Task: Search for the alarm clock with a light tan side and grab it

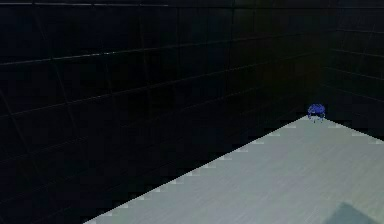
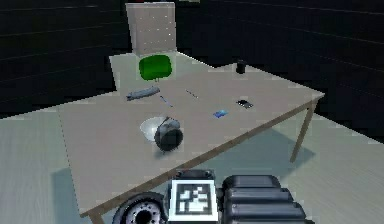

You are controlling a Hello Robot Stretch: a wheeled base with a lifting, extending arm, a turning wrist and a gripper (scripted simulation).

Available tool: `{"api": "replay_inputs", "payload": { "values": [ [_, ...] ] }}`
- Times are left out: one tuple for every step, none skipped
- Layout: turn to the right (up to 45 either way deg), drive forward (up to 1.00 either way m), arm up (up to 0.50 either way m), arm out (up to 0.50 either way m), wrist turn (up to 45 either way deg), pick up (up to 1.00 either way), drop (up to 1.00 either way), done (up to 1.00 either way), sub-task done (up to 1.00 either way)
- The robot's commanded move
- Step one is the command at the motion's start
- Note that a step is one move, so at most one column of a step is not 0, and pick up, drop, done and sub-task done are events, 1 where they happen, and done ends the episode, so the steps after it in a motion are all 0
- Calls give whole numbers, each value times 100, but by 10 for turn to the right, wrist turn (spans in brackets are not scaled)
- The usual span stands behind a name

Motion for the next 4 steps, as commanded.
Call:
{"api": "replay_inputs", "payload": {
  "values": [
    [0,0,0,44,0,0,0,0,0],
    [0,0,0,0,450,0,0,0,0],
    [0,0,0,0,450,0,0,0,0],
    [0,0,0,0,450,0,0,0,0]
  ]
}}
